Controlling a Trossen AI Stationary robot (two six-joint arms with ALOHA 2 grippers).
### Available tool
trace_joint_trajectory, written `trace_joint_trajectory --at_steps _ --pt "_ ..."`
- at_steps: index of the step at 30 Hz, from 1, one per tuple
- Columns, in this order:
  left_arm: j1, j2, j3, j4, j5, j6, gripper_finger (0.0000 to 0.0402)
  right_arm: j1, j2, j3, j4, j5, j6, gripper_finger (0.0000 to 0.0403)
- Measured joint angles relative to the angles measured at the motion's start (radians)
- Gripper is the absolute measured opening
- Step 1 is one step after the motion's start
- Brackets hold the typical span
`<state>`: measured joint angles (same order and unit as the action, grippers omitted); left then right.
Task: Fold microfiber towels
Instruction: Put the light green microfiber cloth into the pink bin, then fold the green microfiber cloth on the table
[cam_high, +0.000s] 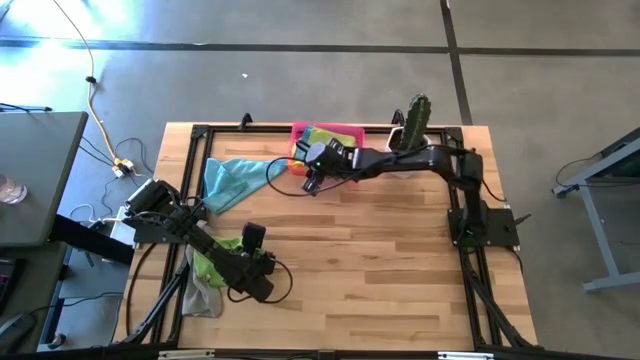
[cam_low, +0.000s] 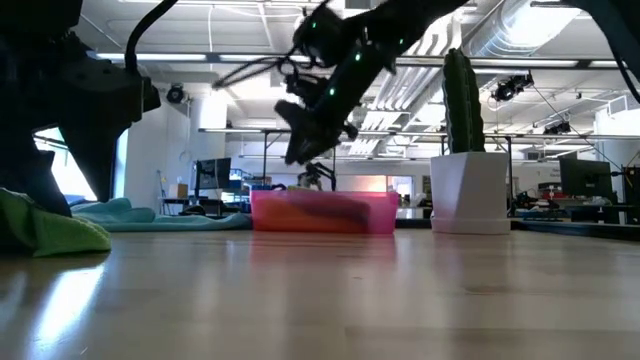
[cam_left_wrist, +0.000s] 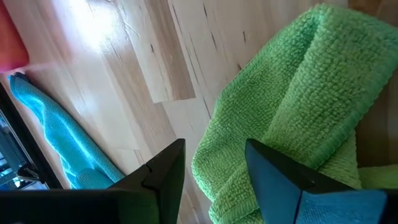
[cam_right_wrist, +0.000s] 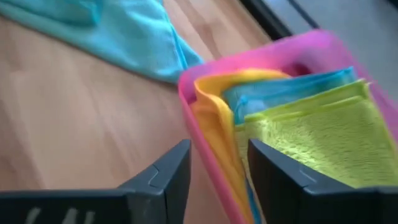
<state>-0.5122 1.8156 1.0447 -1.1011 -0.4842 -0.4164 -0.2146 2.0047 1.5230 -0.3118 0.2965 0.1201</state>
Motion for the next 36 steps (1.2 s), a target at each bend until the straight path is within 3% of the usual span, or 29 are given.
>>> trace_joint_trajectory --at_steps 7,14,20,24,30,36 --pt "0.001 0.0 0.019 0.0 -0.059 0.007 0.0158 0.127 -0.124 0.001 -0.073 0.033 0.029 0.016" --pt "0.001 0.0 0.097 -0.001 -0.052 0.157 0.0158 0.301 -0.167 0.002 -0.179 0.036 0.135 0.016" --pt "0.0 -0.022 0.119 -0.077 0.16 0.296 0.0158 0.443 -0.167 0.002 -0.381 0.035 0.339 0.016" --pt "-0.003 -0.079 0.072 0.021 0.215 0.274 0.0158 0.534 -0.165 0.001 -0.472 0.047 0.439 0.016" --pt "0.001 -0.175 -0.043 0.193 0.121 0.161 0.0158 0.64 -0.158 -0.001 -0.501 0.175 0.512 0.016" --pt "0.034 -0.191 -0.157 0.324 0.087 0.085 0.0158 0.689 -0.158 -0.001 -0.487 0.214 0.576 0.016"
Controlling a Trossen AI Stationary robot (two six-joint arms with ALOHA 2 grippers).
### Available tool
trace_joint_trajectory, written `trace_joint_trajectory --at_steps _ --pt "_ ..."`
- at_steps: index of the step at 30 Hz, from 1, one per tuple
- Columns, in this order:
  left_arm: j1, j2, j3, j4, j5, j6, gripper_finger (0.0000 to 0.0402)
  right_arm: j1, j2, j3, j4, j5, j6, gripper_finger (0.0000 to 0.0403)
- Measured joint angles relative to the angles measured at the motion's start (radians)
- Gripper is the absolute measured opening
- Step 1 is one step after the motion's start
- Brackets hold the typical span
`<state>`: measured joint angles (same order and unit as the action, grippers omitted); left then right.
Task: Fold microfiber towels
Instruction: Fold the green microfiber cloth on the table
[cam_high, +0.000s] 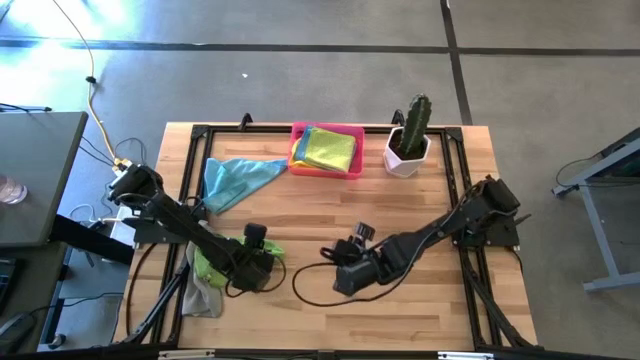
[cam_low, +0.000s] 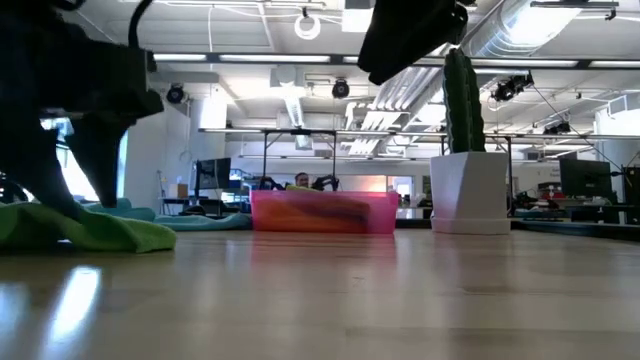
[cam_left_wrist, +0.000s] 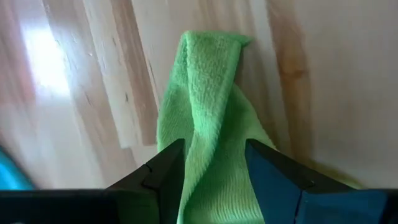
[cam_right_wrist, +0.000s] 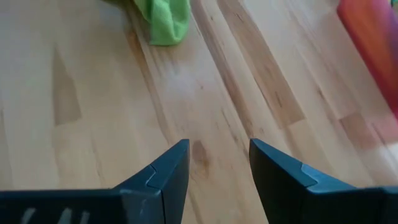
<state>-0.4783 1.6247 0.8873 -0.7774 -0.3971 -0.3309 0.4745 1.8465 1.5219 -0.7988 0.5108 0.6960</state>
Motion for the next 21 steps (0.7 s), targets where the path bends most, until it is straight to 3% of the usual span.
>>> trace_joint_trajectory --at_steps 7,15,21 --pt "0.051 0.012 -0.055 0.192 0.009 0.018 0.0141 0.013 0.0 0.001 0.031 0.013 0.007 0.016" --pt "0.055 0.012 -0.05 0.334 0.066 0.063 0.0012 0.011 0.0 0.001 0.042 0.077 0.015 0.016" --pt "0.055 0.012 0.02 0.408 0.072 0.064 0.0011 0.011 0.0 0.001 0.043 0.085 0.022 0.016"
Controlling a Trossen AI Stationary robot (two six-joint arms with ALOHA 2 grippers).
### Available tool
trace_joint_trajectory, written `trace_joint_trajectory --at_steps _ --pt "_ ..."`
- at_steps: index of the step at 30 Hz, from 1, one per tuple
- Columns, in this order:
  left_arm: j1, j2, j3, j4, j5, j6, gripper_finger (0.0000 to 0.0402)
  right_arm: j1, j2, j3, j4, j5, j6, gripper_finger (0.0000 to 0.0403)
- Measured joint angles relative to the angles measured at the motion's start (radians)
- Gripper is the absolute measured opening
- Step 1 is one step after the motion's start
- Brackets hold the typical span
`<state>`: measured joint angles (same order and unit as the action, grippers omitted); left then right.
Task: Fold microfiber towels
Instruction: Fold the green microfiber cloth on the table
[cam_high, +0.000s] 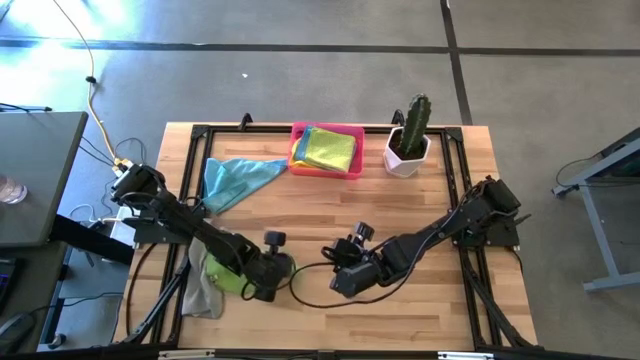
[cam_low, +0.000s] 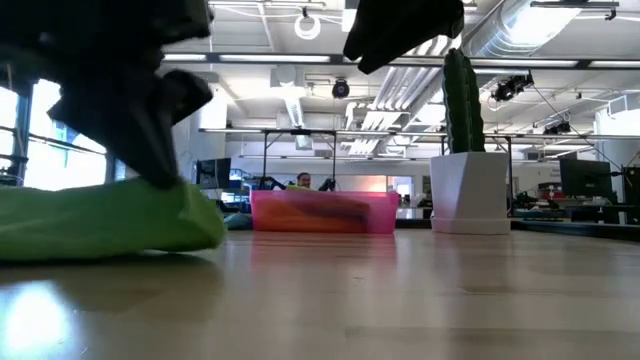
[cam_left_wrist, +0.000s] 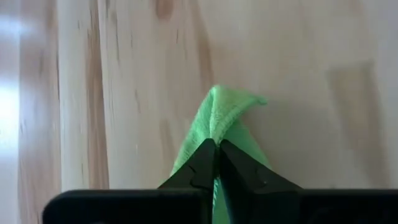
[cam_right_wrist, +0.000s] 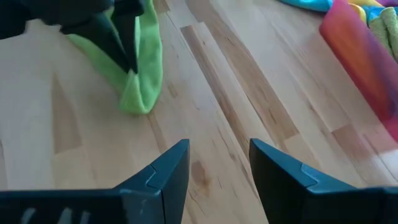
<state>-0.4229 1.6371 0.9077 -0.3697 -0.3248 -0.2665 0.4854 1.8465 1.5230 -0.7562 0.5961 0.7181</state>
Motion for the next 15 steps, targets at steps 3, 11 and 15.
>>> trace_joint_trajectory --at_steps 3,11,15 --pt "0.0 0.0 0.056 0.004 0.0 0.008 0.0003 0.012 0.0 0.0 0.009 -0.003 0.008 0.016" --pt "-0.003 0.0 0.178 0.003 0.088 0.054 0.0002 0.086 0.0 0.0 0.037 0.011 -0.019 0.016" --pt "-0.003 0.0 0.215 0.005 0.11 0.09 0.0001 0.137 0.0 0.0 0.041 0.034 0.016 0.016"
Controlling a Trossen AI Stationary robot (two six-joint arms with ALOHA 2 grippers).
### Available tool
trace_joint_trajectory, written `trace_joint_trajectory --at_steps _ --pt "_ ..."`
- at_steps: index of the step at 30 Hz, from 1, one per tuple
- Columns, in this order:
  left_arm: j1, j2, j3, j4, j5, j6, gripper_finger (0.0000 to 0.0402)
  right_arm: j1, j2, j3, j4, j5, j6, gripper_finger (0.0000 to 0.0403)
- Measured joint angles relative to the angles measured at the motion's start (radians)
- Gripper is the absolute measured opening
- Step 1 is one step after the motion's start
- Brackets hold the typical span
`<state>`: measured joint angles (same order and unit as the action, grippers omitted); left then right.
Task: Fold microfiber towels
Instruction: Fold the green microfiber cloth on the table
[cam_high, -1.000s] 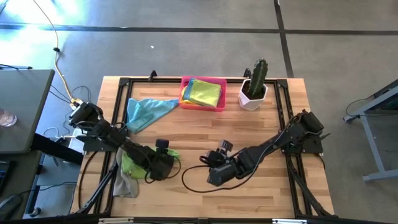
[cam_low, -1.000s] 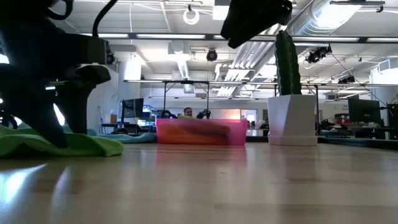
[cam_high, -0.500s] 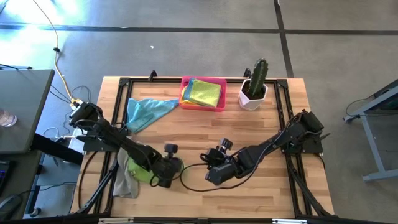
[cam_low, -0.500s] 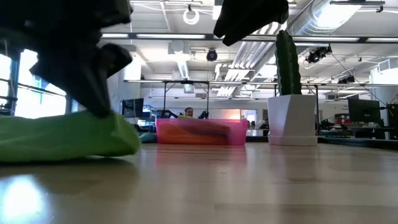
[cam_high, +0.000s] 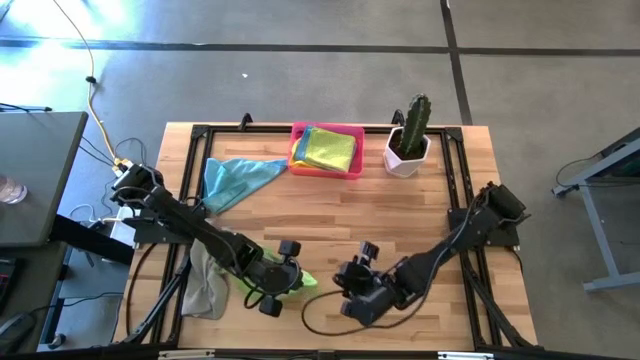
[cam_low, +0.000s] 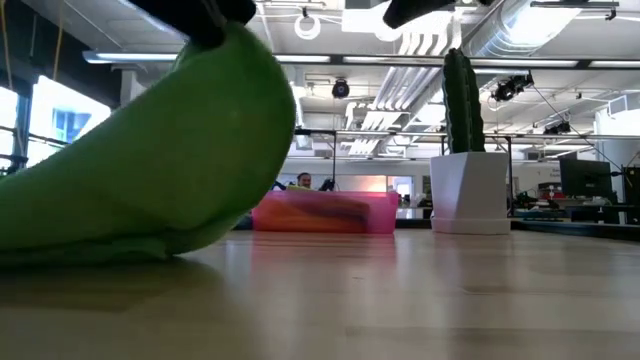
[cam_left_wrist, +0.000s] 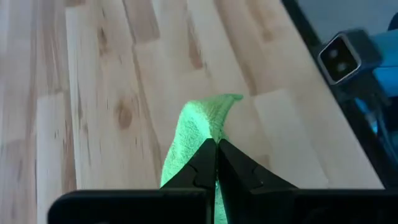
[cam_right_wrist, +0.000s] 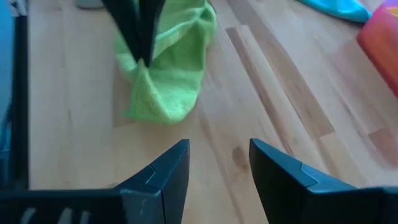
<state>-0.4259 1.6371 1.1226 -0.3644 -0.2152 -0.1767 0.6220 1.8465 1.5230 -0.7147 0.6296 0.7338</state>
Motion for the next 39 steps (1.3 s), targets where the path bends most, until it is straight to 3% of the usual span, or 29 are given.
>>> trace_joint_trajectory --at_steps 6,15,27,33,39 --pt "0.013 0.0 0.043 0.033 0.05 0.018 0.0001 0.07 0.0 0.0 0.002 0.121 0.056 0.016" --pt "0.019 0.0 0.074 0.105 0.022 0.124 0.0 0.081 0.0 0.0 0.002 0.296 0.051 0.016" --pt "0.021 0.0 0.076 0.164 0.058 0.244 0.0 0.05 0.0 0.0 0.002 0.288 -0.038 0.016" --pt "0.022 0.0 0.12 0.159 0.143 0.358 0.0 0.049 0.0 0.0 0.008 0.281 -0.114 0.016" --pt "0.022 0.0 0.178 0.155 0.151 0.424 0.0 0.038 0.0 0.0 0.059 0.251 -0.117 0.016"
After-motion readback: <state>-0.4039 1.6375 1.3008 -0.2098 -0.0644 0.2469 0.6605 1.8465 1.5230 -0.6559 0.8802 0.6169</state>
